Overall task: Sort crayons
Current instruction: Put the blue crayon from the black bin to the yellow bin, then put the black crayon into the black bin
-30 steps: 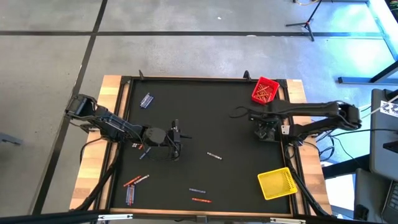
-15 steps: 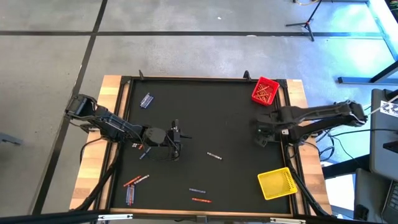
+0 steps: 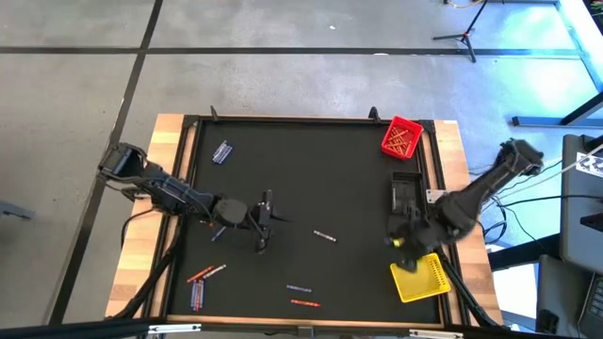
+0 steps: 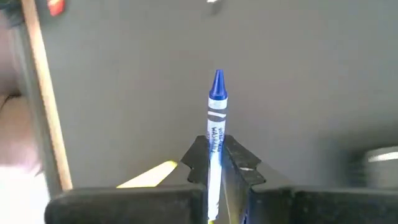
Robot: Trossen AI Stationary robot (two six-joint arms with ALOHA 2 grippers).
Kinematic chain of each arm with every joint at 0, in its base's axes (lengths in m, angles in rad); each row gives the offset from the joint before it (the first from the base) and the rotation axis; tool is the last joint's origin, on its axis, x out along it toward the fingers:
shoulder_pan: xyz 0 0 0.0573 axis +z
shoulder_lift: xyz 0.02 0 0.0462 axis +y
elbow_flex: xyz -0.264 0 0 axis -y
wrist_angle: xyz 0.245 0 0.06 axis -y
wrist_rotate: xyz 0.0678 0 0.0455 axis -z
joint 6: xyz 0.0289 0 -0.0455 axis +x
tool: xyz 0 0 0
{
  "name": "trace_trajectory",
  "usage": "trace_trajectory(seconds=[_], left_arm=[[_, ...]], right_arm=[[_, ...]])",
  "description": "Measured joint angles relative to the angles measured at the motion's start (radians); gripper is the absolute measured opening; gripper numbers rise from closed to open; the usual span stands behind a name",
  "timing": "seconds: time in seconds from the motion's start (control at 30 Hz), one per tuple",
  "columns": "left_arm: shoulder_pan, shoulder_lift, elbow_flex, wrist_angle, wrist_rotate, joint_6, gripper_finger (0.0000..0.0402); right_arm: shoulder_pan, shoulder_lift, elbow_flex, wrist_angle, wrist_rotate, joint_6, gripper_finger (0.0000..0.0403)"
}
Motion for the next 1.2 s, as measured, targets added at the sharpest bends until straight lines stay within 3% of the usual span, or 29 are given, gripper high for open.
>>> trace_trajectory(seconds=[0.33,0.73,1.03,1.2], left_arm=[[-0.042,0.0,0.004,0.0,-0.001,-0.005,0.0126],[-0.059,0.0,0.004,0.0,-0.001,-0.011,0.0126],[-0.059,0.0,0.004,0.0,-0.001,-0.013,0.0126],[-0.063,0.0,0.004,0.0,-0.013,-0.042,0.0126]], right_arm=[[0.307,0.18,0.0,0.054,0.0,0.289,0.0016],[0.44,0.295,-0.001,-0.018,-0.08,0.57,0.0024],[0.422,0.293,0.0,-0.087,-0.081,0.612,0.0145],[0.36,0.283,0.039,-0.13,-0.13,0.557,0.0181]])
